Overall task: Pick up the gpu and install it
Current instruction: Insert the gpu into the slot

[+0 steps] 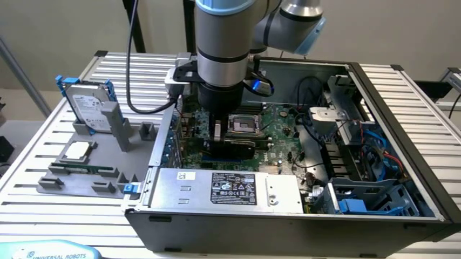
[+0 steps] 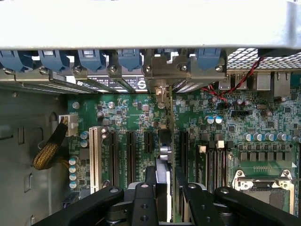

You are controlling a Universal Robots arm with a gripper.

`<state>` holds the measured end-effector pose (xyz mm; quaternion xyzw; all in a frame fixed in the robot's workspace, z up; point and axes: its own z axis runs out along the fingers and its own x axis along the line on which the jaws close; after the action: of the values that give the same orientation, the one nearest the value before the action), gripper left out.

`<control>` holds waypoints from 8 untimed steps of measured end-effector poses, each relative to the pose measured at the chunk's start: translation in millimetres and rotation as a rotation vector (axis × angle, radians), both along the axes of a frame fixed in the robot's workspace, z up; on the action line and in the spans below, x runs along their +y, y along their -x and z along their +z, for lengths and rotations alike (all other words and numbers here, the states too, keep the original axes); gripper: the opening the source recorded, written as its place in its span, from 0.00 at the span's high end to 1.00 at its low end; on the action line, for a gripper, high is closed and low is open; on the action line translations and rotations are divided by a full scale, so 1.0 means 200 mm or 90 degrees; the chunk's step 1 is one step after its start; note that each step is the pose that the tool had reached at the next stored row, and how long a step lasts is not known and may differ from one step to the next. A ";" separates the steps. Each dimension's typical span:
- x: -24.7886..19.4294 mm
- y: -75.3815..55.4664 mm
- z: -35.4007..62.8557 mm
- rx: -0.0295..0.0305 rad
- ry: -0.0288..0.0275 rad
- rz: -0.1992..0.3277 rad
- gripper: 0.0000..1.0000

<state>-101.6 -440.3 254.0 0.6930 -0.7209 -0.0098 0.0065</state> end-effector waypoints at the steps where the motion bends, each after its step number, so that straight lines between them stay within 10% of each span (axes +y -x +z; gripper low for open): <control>1: 0.000 0.00 -0.001 0.0000 0.0001 0.000 0.73; 8: 0.001 0.00 -0.010 0.0001 0.0000 0.000 0.73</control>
<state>-101.7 -440.2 251.9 0.6930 -0.7209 -0.0099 0.0066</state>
